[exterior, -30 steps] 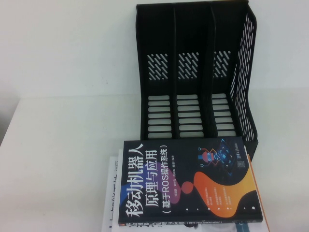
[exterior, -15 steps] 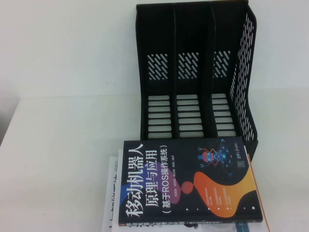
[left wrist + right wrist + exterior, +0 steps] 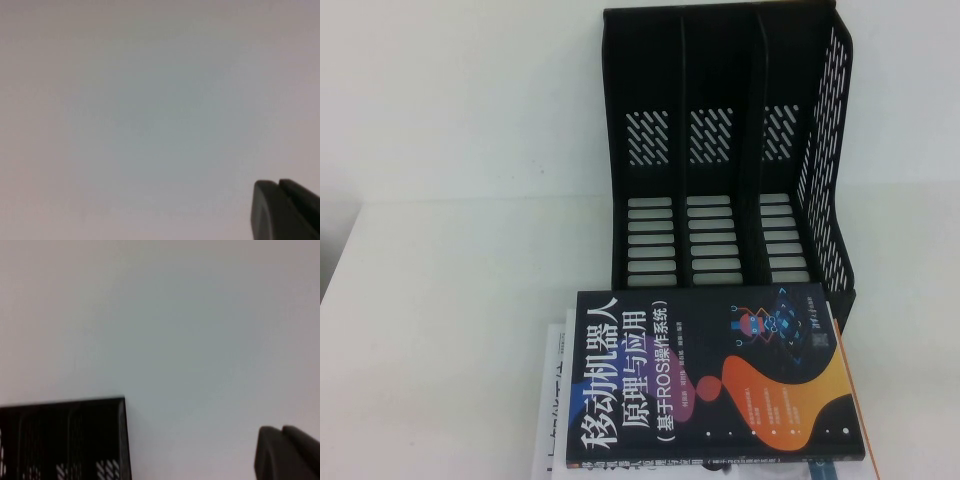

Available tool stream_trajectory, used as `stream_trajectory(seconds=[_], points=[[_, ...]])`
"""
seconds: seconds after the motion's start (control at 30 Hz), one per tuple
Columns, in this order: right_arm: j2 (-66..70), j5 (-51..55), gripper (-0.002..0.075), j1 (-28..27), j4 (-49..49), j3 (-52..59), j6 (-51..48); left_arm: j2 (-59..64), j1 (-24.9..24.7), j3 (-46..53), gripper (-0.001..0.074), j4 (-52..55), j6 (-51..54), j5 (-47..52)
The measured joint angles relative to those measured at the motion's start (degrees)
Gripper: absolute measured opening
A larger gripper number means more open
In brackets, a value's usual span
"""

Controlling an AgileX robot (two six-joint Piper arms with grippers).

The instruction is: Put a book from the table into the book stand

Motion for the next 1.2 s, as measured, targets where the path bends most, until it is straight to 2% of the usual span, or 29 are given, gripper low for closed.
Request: stream_trajectory(seconds=[0.1, 0.27, 0.47, 0.57, 0.67, 0.8, 1.0, 1.07, 1.2], points=[[0.0, 13.47, -0.0003, 0.0, -0.35, -7.09, 0.0, 0.0, 0.0, -1.77, -0.0004, 1.52, 0.0, 14.25], [4.47, 35.14, -0.0003, 0.0, 1.84, -18.29, 0.0, 0.57, 0.0, -12.97, -0.0004, 3.49, 0.0, 43.81], [18.85, 51.32, -0.0003, 0.0, 14.76, -25.88, -3.58, 7.42, 0.0, -18.98, -0.0004, 0.25, -7.13, 58.37], [27.43, 54.93, -0.0003, 0.0, 24.41, -27.68, -11.16, 13.63, 0.0, -19.37, -0.0004, -5.87, -11.86, 64.88], [36.04, 55.74, -0.0003, 0.0, 33.33, -28.09, -20.49, 21.09, 0.0, -19.37, -0.0004, -14.3, -11.97, 69.08], [47.91, 55.37, -0.0003, 0.0, 41.91, -28.19, -31.05, 29.96, 0.0, -19.6, -0.0004, -29.3, -3.11, 72.43], [61.83, 52.21, -0.0003, 0.37, 49.6, -28.19, -42.3, 42.58, 0.0, -22.05, -0.0004, -58.75, 21.88, 78.89], [65.46, 51.17, 0.0, 0.73, 51.76, -28.19, -44.8, 46.55, 0.0, -22.73, -0.0004, -67.57, 30.54, 80.53], [70.74, 46.96, 0.0001, 4.14, 53.21, -28.46, -47.56, 53.01, 0.0, -22.99, -0.0004, -79.07, 40.72, 81.74]])
